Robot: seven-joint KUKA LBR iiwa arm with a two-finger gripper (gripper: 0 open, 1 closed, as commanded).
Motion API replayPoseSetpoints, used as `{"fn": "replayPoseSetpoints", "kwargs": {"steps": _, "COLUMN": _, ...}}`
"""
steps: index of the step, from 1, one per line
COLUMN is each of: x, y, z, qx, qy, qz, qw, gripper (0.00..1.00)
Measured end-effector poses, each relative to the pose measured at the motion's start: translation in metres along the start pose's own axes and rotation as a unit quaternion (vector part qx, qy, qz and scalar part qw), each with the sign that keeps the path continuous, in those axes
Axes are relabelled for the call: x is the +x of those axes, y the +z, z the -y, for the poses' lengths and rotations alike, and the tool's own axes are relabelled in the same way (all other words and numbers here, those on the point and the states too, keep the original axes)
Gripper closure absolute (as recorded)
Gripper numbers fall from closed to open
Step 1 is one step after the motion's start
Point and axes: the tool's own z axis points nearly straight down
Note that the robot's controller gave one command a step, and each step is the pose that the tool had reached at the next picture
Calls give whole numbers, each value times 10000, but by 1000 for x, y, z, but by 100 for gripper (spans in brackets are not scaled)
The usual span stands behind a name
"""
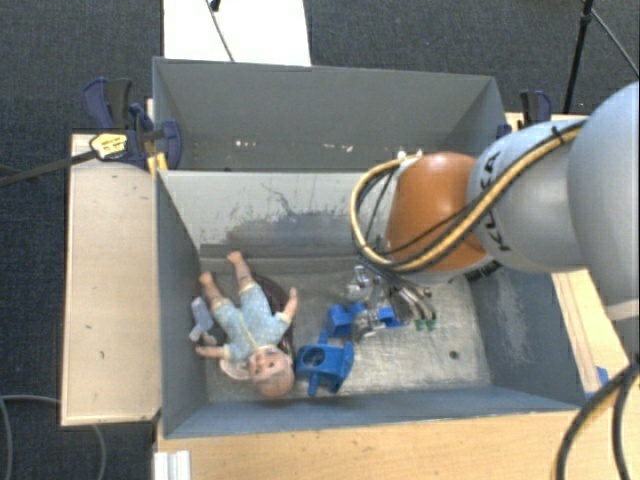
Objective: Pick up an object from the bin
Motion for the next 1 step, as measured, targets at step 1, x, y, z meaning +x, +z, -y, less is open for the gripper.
{"fn": "replayPoseSetpoints", "kwargs": {"steps": 1, "x": 1, "y": -13, "z": 0, "qx": 6, "qy": -6, "qz": -29, "qw": 10000, "gripper": 100}}
